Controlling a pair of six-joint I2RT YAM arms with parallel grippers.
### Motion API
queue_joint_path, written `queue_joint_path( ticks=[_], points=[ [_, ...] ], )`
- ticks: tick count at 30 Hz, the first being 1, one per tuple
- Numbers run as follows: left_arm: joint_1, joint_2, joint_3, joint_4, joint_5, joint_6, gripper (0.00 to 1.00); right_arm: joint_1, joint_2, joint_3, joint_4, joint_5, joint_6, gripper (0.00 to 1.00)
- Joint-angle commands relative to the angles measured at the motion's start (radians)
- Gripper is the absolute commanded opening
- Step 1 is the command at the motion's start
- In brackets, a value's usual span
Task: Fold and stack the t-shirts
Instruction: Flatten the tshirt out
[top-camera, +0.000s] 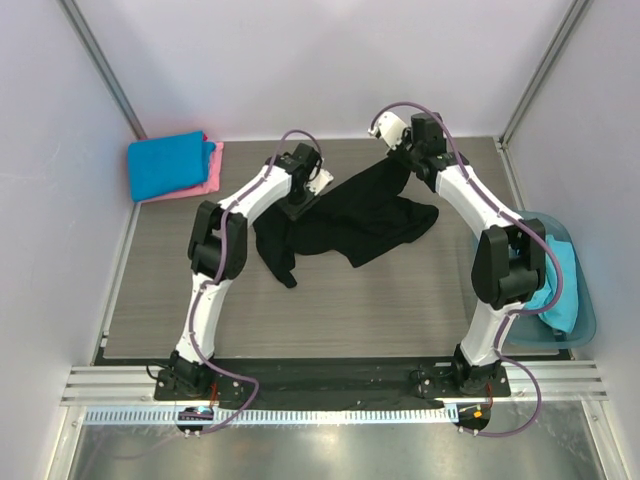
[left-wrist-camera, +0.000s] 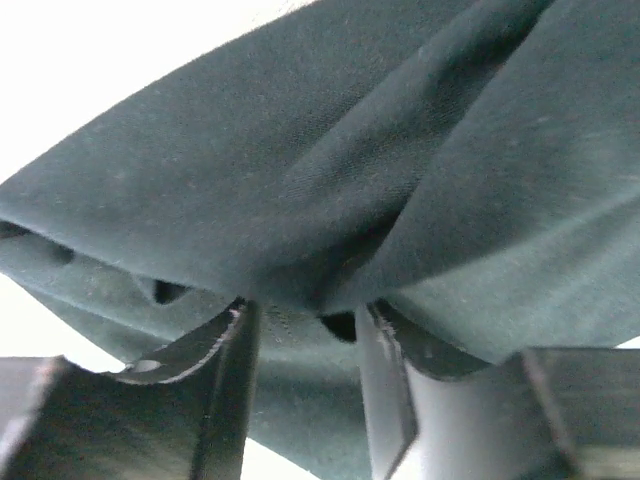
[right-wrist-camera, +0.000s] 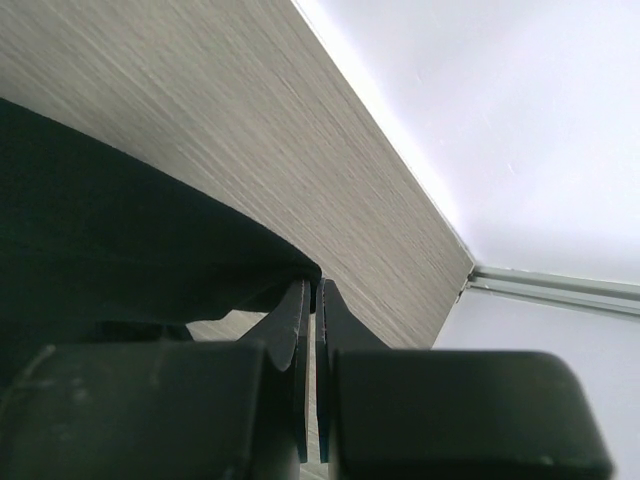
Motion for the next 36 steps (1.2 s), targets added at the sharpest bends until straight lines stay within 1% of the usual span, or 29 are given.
queue_joint_path(
  ticks=[1, 4, 5, 6, 7, 8, 10, 11, 12, 13, 15, 16, 17, 18, 19, 20, 21, 22, 23, 25, 26, 28, 29, 30, 32, 33, 35, 36],
  points=[
    [0.002, 0.011, 0.039, 0.016, -0.034, -0.012, 0.42, -0.004, -0.007, 0.061, 0.039, 0.011, 0.027, 0.01],
    [0.0, 0.007, 0.039, 0.022, -0.048, -0.014, 0.29, -0.003, -0.007, 0.057, 0.039, 0.011, 0.03, 0.01],
    [0.003, 0.007, 0.037, 0.025, -0.051, -0.012, 0.19, -0.003, -0.008, 0.055, 0.041, 0.011, 0.03, 0.01],
    [0.002, 0.002, 0.034, 0.028, -0.056, -0.012, 0.14, -0.006, -0.01, 0.052, 0.044, 0.012, 0.031, 0.01],
    [0.003, 0.001, 0.033, 0.028, -0.06, -0.014, 0.04, -0.004, -0.011, 0.051, 0.045, 0.014, 0.033, 0.01],
    [0.003, -0.006, 0.028, 0.028, -0.069, -0.014, 0.0, -0.004, -0.013, 0.049, 0.045, 0.014, 0.033, 0.01],
    [0.003, -0.047, 0.022, 0.014, -0.074, -0.015, 0.0, -0.006, -0.026, 0.049, 0.042, 0.023, 0.034, 0.01],
    [0.002, -0.076, -0.005, 0.009, -0.076, -0.012, 0.0, -0.004, -0.039, 0.048, 0.038, 0.026, 0.034, 0.01],
    [0.003, -0.163, -0.028, 0.005, -0.071, -0.008, 0.0, -0.006, -0.055, 0.035, 0.034, 0.029, 0.033, 0.01],
    [0.006, -0.214, -0.062, 0.006, -0.066, -0.003, 0.0, -0.007, -0.1, 0.025, 0.025, 0.034, 0.033, 0.01],
    [0.011, -0.324, -0.168, -0.007, -0.047, 0.0, 0.0, -0.013, -0.147, 0.012, -0.002, 0.045, 0.062, 0.01],
    [0.017, -0.429, -0.199, -0.015, -0.043, 0.0, 0.0, -0.02, -0.177, 0.017, -0.068, 0.036, 0.094, 0.01],
    [0.023, -0.49, -0.231, -0.021, -0.043, 0.0, 0.0, -0.03, -0.23, 0.023, -0.105, 0.019, 0.149, 0.01],
    [0.028, -0.545, -0.306, -0.038, -0.031, 0.003, 0.0, -0.049, -0.267, 0.025, -0.139, -0.001, 0.178, 0.01],
    [0.037, -0.594, -0.343, -0.044, -0.033, 0.005, 0.0, -0.056, -0.299, 0.023, -0.201, -0.017, 0.201, 0.01],
    [0.04, -0.699, -0.387, -0.05, -0.034, 0.006, 0.0, -0.064, -0.369, 0.018, -0.231, -0.046, 0.218, 0.01],
    [0.042, -0.745, -0.456, -0.07, -0.027, 0.012, 0.0, -0.067, -0.404, 0.008, -0.255, -0.049, 0.256, 0.01],
    [0.045, -0.797, -0.495, -0.079, -0.02, 0.018, 0.0, -0.069, -0.437, 0.003, -0.304, -0.084, 0.269, 0.01],
    [0.046, -0.878, -0.522, -0.089, -0.019, 0.026, 0.0, -0.069, -0.476, 0.002, -0.335, -0.125, 0.283, 0.01],
    [0.048, -0.958, -0.578, -0.113, -0.026, 0.035, 0.0, -0.069, -0.571, 0.009, -0.411, -0.158, 0.339, 0.01],
    [0.048, -1.022, -0.582, -0.141, -0.027, 0.038, 0.0, -0.069, -0.621, 0.029, -0.441, -0.185, 0.358, 0.01],
    [0.062, -1.076, -0.576, -0.171, -0.027, 0.051, 0.0, -0.069, -0.671, 0.061, -0.536, -0.228, 0.411, 0.01],
    [0.068, -1.105, -0.566, -0.197, -0.028, 0.055, 0.0, -0.07, -0.691, 0.101, -0.57, -0.289, 0.421, 0.01],
    [0.078, -1.153, -0.552, -0.21, -0.031, 0.061, 0.0, -0.067, -0.73, 0.126, -0.629, -0.319, 0.434, 0.01],
    [0.082, -1.197, -0.475, -0.245, -0.037, 0.09, 0.01, -0.069, -0.764, 0.179, -0.671, -0.371, 0.474, 0.01],
    [0.082, -1.228, -0.445, -0.254, -0.045, 0.098, 0.0, -0.07, -0.781, 0.233, -0.683, -0.392, 0.493, 0.01],
    [0.089, -1.25, -0.344, -0.257, -0.075, 0.121, 0.0, -0.069, -0.806, 0.315, -0.693, -0.393, 0.542, 0.01],
    [0.095, -1.262, -0.319, -0.248, -0.085, 0.129, 0.0, -0.069, -0.807, 0.337, -0.694, -0.38, 0.55, 0.01]
  ],
)
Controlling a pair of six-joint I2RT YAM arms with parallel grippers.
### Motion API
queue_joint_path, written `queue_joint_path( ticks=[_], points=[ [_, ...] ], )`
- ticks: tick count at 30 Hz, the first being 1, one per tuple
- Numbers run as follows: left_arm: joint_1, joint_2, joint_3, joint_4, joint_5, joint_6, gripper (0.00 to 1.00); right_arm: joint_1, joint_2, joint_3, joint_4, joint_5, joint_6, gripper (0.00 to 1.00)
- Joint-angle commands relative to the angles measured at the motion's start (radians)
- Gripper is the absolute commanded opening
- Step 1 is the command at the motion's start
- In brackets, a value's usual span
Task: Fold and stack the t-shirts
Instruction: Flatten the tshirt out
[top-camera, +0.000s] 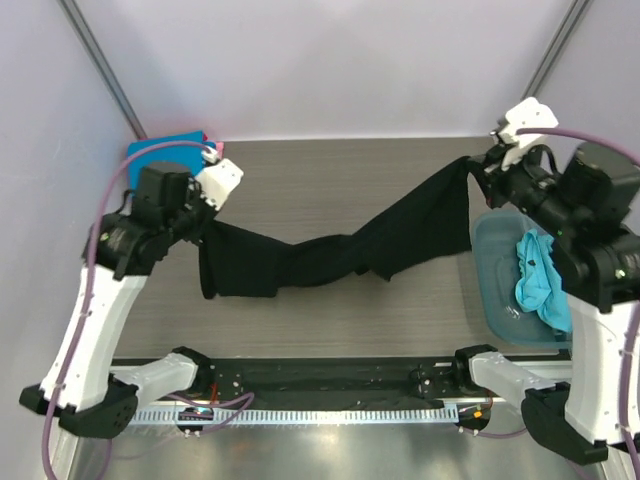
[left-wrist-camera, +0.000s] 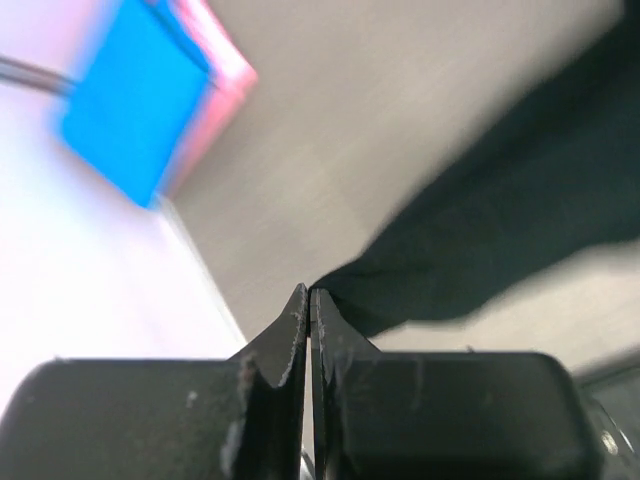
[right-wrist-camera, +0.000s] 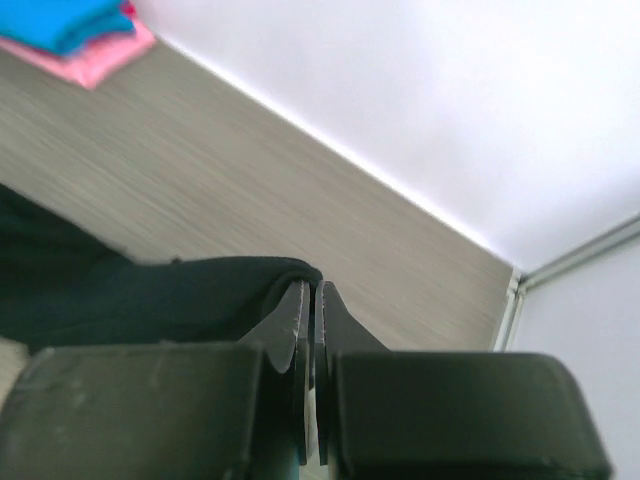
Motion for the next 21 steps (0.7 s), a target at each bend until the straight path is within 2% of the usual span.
queue_joint_path(
  ticks=[1, 5, 8, 10, 13, 15, 18, 19, 21],
  points=[
    [0.018, -0.095, 0.141, 0.014, -0.052, 0.066, 0.0, 0.002, -0.018, 0.118, -0.033, -0.044, 0.108, 0.01],
    [0.02, -0.132, 0.046, 0.089, -0.066, 0.098, 0.01, 0.002, 0.008, 0.064, -0.002, -0.003, 0.093, 0.01],
    [0.02, -0.144, -0.107, 0.147, -0.042, 0.115, 0.02, 0.004, 0.031, -0.053, 0.071, 0.036, 0.05, 0.01],
    [0.02, -0.146, -0.272, 0.203, -0.017, 0.13, 0.04, 0.002, 0.059, -0.105, 0.097, 0.04, 0.033, 0.01],
    [0.023, -0.103, -0.47, 0.37, -0.002, 0.133, 0.04, 0.001, 0.131, -0.225, 0.171, 0.069, 0.043, 0.01],
    [0.041, -0.005, -0.527, 0.514, 0.023, 0.127, 0.04, 0.001, 0.203, -0.282, 0.249, 0.071, 0.045, 0.01],
    [0.086, 0.237, -0.465, 0.64, 0.061, 0.101, 0.02, -0.024, 0.334, -0.254, 0.326, 0.091, 0.042, 0.01],
    [0.101, 0.302, -0.337, 0.628, 0.067, 0.074, 0.01, -0.051, 0.377, -0.231, 0.335, 0.086, 0.042, 0.01],
    [0.152, 0.47, -0.199, 0.599, 0.067, 0.035, 0.04, -0.065, 0.495, -0.162, 0.349, 0.112, 0.028, 0.01]
  ],
)
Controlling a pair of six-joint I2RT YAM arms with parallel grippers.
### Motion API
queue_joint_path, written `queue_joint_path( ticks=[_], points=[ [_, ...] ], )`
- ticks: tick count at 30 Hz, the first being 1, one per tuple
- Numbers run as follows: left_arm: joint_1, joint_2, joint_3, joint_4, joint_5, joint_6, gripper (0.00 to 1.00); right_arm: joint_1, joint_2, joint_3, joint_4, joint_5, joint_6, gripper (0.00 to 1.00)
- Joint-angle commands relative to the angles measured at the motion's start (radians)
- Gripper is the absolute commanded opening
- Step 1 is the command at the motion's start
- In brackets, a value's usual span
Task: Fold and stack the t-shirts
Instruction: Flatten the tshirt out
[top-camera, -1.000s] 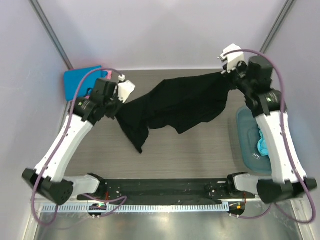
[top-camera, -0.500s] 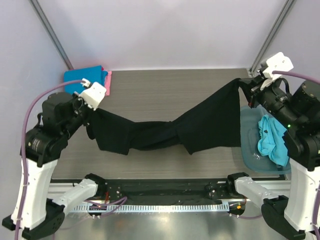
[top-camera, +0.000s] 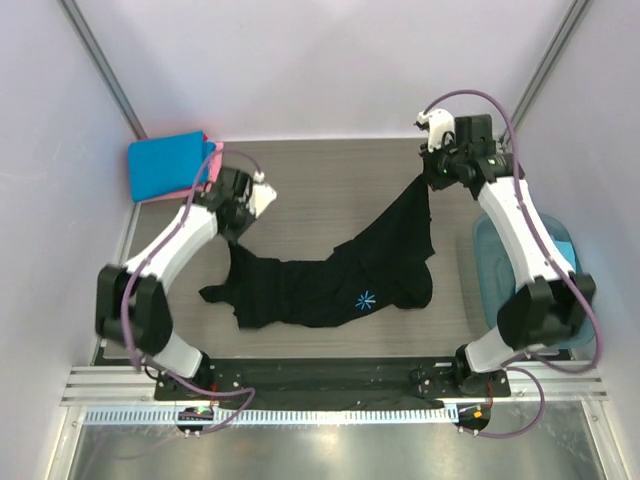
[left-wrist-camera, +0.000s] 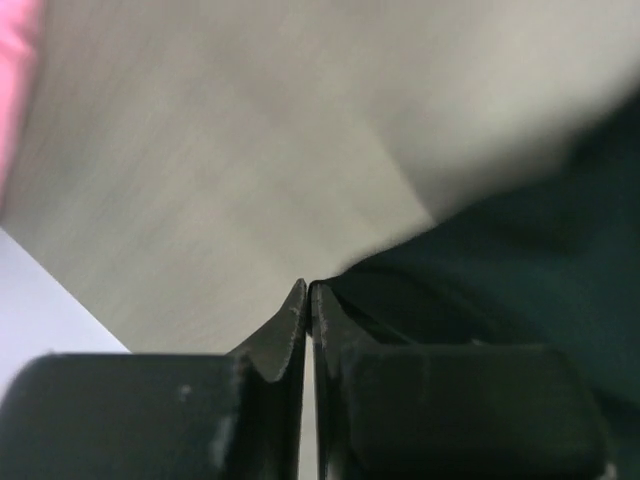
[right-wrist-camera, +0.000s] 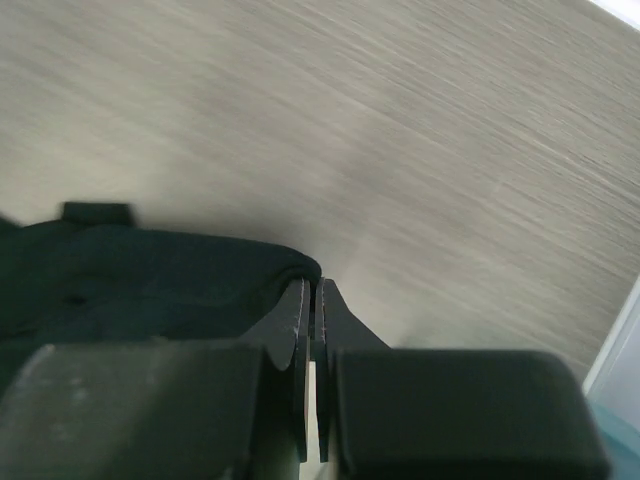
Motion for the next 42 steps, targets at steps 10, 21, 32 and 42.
queue_joint_path(
  ticks=[10, 21, 32, 42],
  points=[
    [0.064, -0.092, 0.149, -0.024, 0.225, -0.006, 0.62, -0.077, 0.164, 0.138, 0.165, 0.032, -0.005, 0.01],
    [-0.134, -0.168, -0.053, -0.296, 0.36, 0.068, 0.66, -0.077, 0.104, 0.033, 0.167, 0.003, -0.005, 0.01],
    [-0.133, 0.047, 0.001, -0.323, 0.44, 0.016, 0.74, -0.079, 0.092, 0.026, 0.167, 0.014, -0.014, 0.01],
    [-0.136, 0.082, 0.01, -0.29, 0.443, -0.001, 0.63, -0.079, 0.094, 0.009, 0.17, 0.018, -0.026, 0.01]
  ],
)
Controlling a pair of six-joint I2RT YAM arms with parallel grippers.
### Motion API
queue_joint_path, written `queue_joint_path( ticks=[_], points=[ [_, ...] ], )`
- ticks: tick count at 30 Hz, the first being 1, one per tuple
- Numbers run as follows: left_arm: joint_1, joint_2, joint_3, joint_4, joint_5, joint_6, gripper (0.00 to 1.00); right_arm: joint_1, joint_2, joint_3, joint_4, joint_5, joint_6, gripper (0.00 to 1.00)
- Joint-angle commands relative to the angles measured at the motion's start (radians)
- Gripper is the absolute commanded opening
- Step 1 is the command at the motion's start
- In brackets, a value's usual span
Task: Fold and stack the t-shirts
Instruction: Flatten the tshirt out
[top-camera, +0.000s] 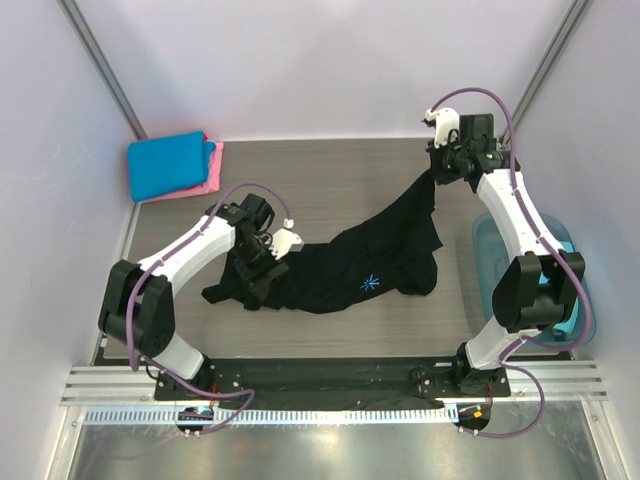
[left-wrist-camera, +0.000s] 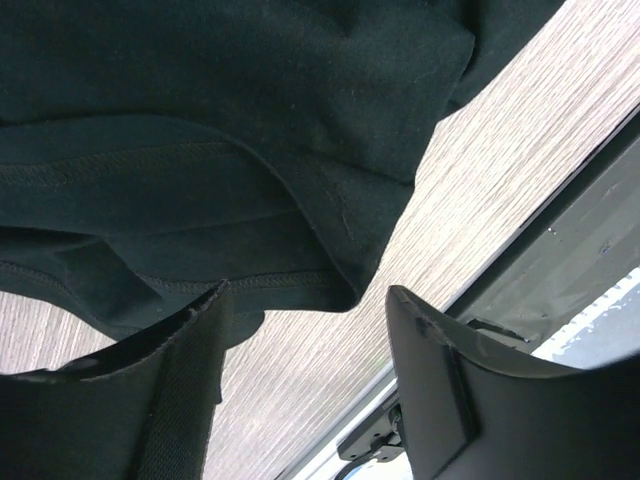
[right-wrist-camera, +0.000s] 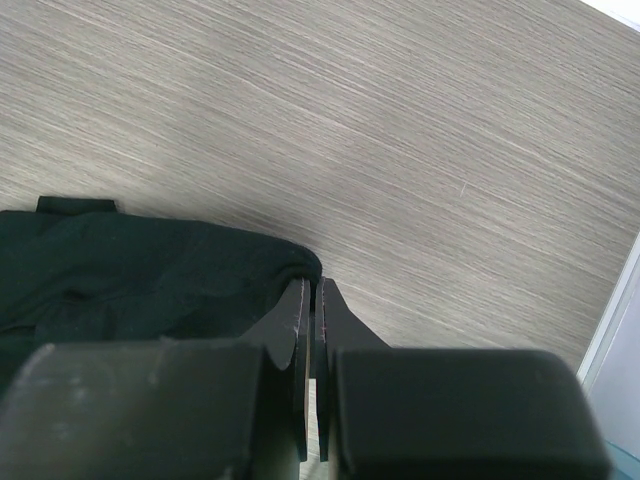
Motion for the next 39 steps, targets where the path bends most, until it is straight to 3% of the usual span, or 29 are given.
queue_joint_path(
  ticks=[1, 11, 20, 23, 27, 33, 39],
  points=[
    [-0.001, 0.007, 0.036, 0.007, 0.049, -0.024, 0.61, 0.001, -0.055, 0.001, 0.045, 0.001, -0.014, 0.01],
    [-0.01, 0.059, 0.049, -0.027, 0.083, -0.035, 0.53, -0.002, -0.038, 0.024, 0.048, 0.003, -0.012, 0.01],
    [-0.009, 0.074, 0.046, -0.056, 0.1, -0.024, 0.3, -0.007, -0.044, 0.015, 0.051, 0.009, -0.018, 0.01],
    [-0.009, 0.079, 0.056, -0.071, 0.117, -0.024, 0.13, -0.01, -0.047, 0.01, 0.056, 0.01, -0.02, 0.01],
    [-0.01, 0.064, 0.083, -0.088, 0.134, -0.027, 0.0, -0.013, -0.047, 0.016, 0.055, 0.01, -0.017, 0.01],
    [0.022, -0.017, 0.239, -0.175, 0.166, -0.012, 0.0, -0.021, -0.111, 0.007, 0.038, 0.018, 0.003, 0.01],
    [0.171, -0.175, 0.41, -0.278, 0.146, 0.08, 0.0, -0.022, -0.286, 0.01, -0.019, 0.003, 0.024, 0.01]
  ],
)
